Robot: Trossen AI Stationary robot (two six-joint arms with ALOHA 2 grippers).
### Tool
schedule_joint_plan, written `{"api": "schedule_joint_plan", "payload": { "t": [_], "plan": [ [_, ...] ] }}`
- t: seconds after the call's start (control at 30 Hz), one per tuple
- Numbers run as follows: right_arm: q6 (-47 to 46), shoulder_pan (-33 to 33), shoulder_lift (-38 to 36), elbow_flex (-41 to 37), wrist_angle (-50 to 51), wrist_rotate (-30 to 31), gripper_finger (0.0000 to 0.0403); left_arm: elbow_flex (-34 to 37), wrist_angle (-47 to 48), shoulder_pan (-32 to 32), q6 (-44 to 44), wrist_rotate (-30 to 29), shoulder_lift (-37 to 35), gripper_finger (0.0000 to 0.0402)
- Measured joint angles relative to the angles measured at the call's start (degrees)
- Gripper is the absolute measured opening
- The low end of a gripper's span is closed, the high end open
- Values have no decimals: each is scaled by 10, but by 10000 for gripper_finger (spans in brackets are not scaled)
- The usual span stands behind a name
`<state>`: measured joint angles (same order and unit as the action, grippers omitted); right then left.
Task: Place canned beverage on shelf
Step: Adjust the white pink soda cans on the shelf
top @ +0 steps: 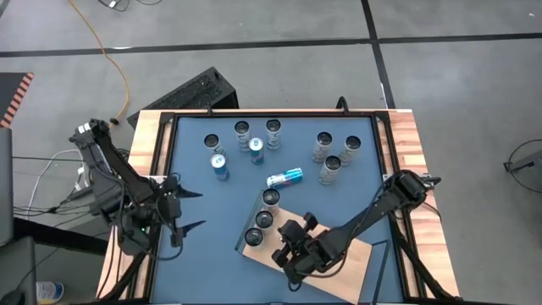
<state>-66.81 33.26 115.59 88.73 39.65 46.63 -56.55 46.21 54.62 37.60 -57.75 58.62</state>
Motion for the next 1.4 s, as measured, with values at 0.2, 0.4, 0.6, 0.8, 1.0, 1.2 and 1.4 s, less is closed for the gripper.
{"api": "schedule_joint_plan", "payload": {
  "t": [0.2, 0.4, 0.6, 0.8, 1.0, 1.2, 1.4],
  "plan": [
    [18, -12, 0, 0, -4, 0, 0, 7, -9, -5, 3, -1, -5, 348],
    [57, -12, 0, 0, -44, -5, 0, 7, -8, -4, 2, -2, -5, 348],
    [58, -8, 0, 0, -48, -18, 0, 7, -8, -4, 2, -2, -5, 348],
    [45, -5, 0, 0, -39, -32, 0, 7, -7, -4, 4, -3, -5, 348],
    [-6, -1, 0, 0, 20, -14, 0, 7, -7, -4, 6, -1, -5, 348],
    [25, -22, 0, 0, 10, -13, 0, 7, -7, -4, 7, -6, -5, 348],
    [68, -35, 0, 0, -20, -17, 0, 7, -7, -4, 11, -6, -5, 348]
  ]
}}
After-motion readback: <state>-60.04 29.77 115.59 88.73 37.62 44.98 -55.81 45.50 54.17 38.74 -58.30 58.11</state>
